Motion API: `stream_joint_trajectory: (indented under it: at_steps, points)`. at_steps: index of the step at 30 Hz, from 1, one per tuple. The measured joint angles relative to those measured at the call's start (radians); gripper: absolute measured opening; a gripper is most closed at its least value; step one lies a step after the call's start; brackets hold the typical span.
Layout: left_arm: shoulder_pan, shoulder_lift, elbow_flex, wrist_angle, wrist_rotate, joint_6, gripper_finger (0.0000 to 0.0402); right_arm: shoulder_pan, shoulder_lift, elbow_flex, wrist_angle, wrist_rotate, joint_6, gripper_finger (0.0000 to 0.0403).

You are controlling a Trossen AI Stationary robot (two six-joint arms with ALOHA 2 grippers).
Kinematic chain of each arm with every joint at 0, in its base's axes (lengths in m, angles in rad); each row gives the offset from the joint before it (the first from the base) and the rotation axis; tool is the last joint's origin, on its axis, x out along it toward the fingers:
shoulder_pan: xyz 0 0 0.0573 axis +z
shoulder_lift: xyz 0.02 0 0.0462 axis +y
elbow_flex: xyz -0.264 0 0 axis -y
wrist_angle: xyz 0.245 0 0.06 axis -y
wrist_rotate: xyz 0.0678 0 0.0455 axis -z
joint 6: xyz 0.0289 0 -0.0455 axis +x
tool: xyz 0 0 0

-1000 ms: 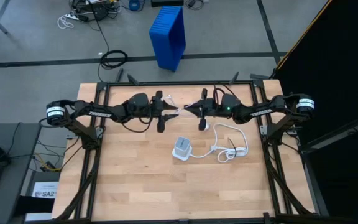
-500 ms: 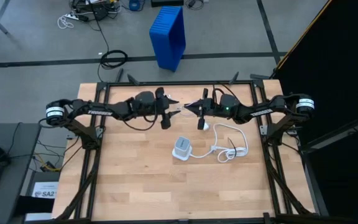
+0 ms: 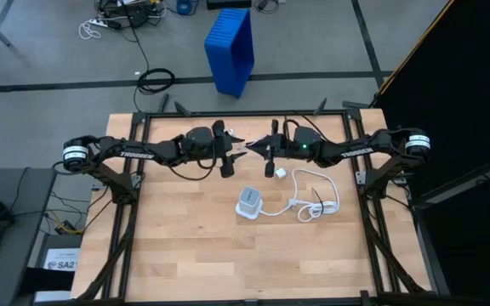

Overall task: Plug in charger
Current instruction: Insert the white charger cable into the white charger adapter

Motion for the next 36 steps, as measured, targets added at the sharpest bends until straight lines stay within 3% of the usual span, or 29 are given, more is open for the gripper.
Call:
stream_joint_trajectory:
  at_steps: [5,27,36]
  points:
    - [0.000,0.000,0.000,-0.009,-0.041,0.001,0.0187,0.007,0.000,0.009,-0.039,0.034,-0.001,0.0000]
    - [0.000,0.000,0.000,0.048,-0.044,0.006,0.0143,0.007,0.000,0.010,-0.038,0.057,0.019,0.0000]
    - [0.000,0.000,0.000,0.033,-0.033,0.006,0.0091,0.007,0.000,0.010,-0.032,0.057,0.019,0.0000]
